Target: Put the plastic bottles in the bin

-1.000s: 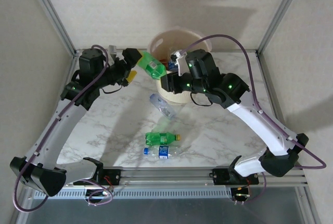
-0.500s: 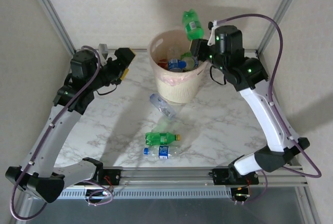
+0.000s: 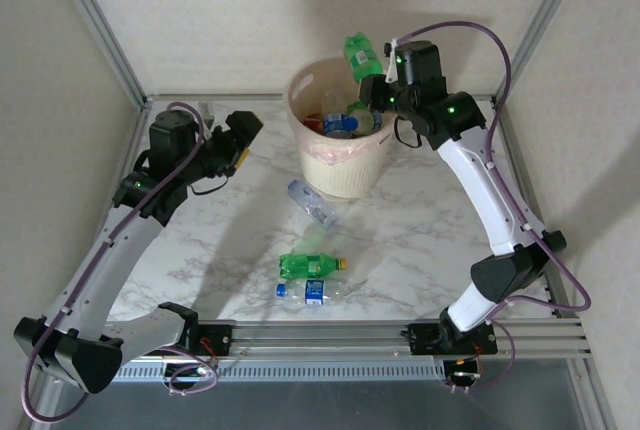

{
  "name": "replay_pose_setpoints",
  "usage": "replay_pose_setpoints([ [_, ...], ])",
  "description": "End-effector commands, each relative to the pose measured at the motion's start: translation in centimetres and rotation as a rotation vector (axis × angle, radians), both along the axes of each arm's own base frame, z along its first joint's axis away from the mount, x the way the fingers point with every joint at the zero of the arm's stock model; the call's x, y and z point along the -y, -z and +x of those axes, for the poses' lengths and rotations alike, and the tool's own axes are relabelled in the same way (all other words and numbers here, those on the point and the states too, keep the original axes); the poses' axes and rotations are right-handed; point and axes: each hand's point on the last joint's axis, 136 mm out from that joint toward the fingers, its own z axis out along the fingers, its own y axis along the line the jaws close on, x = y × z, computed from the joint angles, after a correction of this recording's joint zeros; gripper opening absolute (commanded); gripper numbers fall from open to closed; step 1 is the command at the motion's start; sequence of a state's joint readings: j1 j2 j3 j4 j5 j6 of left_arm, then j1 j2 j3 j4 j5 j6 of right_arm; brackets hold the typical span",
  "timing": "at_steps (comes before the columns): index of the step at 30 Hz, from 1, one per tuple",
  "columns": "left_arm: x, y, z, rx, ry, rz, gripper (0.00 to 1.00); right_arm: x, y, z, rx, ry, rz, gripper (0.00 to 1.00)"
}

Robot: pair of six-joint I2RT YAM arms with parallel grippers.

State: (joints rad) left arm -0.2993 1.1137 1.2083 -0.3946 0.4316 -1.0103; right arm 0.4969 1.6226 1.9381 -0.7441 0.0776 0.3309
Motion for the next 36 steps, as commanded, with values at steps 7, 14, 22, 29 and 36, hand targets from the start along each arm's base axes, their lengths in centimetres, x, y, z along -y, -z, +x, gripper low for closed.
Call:
replay_pose_setpoints([
  [7, -1.2, -0.1, -0.3, 0.033, -0.044, 0.035, 0.86, 0.1, 0.7, 1.9, 0.008, -0.028, -0.037, 0.28],
  [14, -1.7, 0.7, -0.5, 0.011, -0.071, 0.046, 0.86, 4.0, 1.0, 3.7, -0.001, 0.122, -0.048, 0.64],
  [22, -2.6, 1.7, -1.4, -0.014, -0.107, 0.059, 0.87, 4.0, -1.9, 2.5, 0.045, 0.103, 0.007, 0.65],
  [29, -3.1, 5.9, -2.5, -0.135, -0.127, 0.081, 0.84, 2.0, -4.5, -1.5, 0.094, 0.007, 0.054, 0.63],
  [36, -4.6, 13.0, -5.2, -0.366, -0.204, 0.167, 0.80, -4.0, -3.1, -9.7, 0.121, -0.228, 0.022, 0.64],
])
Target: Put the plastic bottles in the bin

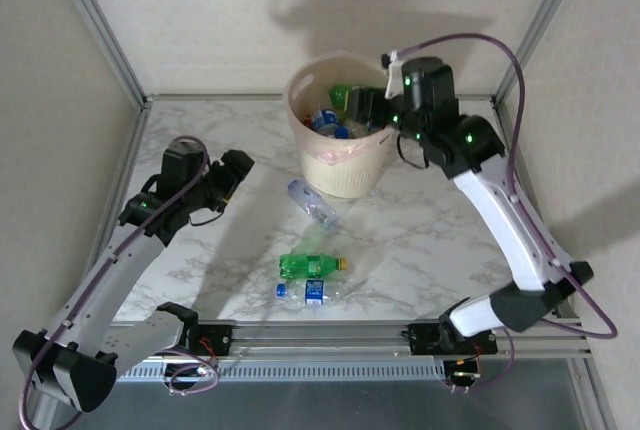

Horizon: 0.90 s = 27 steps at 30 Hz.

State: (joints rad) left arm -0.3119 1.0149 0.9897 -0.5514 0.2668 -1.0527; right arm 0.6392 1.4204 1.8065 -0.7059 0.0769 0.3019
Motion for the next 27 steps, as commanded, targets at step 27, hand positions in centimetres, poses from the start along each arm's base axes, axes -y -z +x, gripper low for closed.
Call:
replay_pose_setpoints([
  [27, -0.1, 9.7, -3.7, -0.223, -0.130, -0.042, 0.79, -5.5, 25.3, -12.3, -0.284, -0.092, -0.411, 0.86],
])
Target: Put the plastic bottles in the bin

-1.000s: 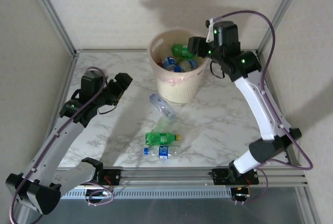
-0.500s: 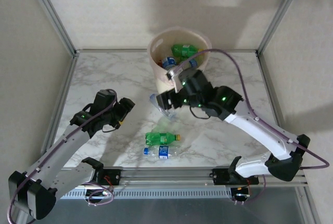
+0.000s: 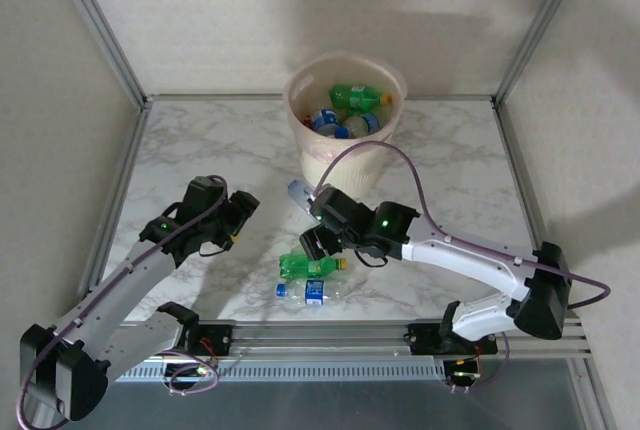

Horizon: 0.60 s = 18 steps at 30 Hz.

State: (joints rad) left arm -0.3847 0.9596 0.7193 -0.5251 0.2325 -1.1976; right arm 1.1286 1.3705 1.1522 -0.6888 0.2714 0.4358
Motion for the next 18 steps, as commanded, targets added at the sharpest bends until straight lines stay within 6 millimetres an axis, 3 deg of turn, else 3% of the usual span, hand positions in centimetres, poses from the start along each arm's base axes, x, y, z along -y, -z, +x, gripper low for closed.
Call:
replay_pose_setpoints([
  [1, -0.3, 0.0, 0.6, 0.003, -0.082, -0.026, 0.79, 0.8, 0.7, 2.8, 0.086, 0.157, 0.044, 0.86],
  [12, 0.0, 0.2, 2.1, 0.017, -0.050, 0.020, 0.81, 1.3, 5.2, 6.9, 0.115, 0.273, 0.232, 0.91],
  [18, -0.1, 0.4, 2.6, 0.020, -0.046, 0.036, 0.82, 1.1, 7.4, 7.7, 0.129, 0.257, 0.242, 0.93],
])
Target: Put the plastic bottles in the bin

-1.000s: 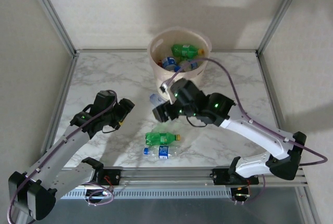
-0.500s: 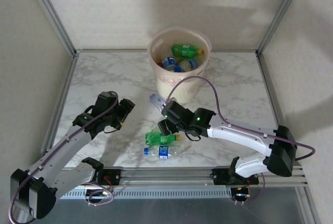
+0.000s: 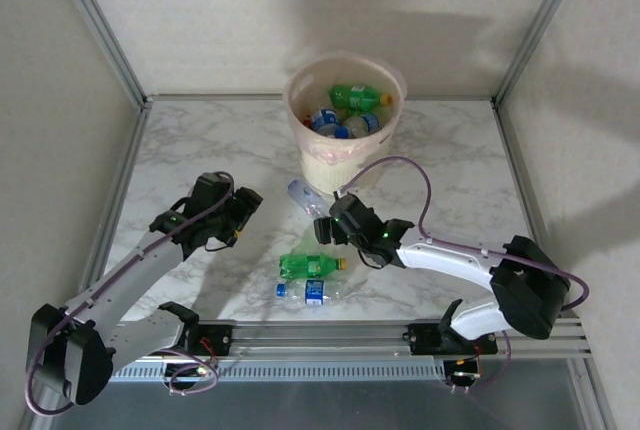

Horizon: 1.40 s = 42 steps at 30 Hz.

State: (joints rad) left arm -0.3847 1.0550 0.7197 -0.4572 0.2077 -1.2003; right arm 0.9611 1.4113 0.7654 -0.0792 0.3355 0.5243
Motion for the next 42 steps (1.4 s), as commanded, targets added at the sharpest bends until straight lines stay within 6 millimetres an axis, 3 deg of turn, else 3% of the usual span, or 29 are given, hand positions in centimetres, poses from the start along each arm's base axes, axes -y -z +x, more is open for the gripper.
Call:
replay_pose_setpoints([
  [1, -0.2, -1.0, 1.1, 0.038, -0.027, 0.010, 0.82, -1.3, 0.4, 0.9, 0.033, -0.016, 0.055, 0.92],
  [12, -0.2, -0.6, 1.9, 0.022, -0.005, 0.049, 0.82, -1.6, 4.0, 3.2, 0.003, 0.030, -0.004, 0.85],
  [22, -0.6, -0.1, 1.9, 0.010, 0.002, 0.083, 0.82, -3.2, 5.0, 3.9, -0.005, -0.018, -0.027, 0.79],
  [35, -0.7, 0.0, 2.0, 0.003, 0.003, 0.088, 0.82, -4.1, 6.1, 3.8, -0.031, -0.053, -0.046, 0.48],
  [42, -1.0, 0.0, 2.0, 0.005, -0.007, 0.094, 0.82, -4.7, 5.3, 2.9, -0.023, -0.082, -0.052, 0.39],
])
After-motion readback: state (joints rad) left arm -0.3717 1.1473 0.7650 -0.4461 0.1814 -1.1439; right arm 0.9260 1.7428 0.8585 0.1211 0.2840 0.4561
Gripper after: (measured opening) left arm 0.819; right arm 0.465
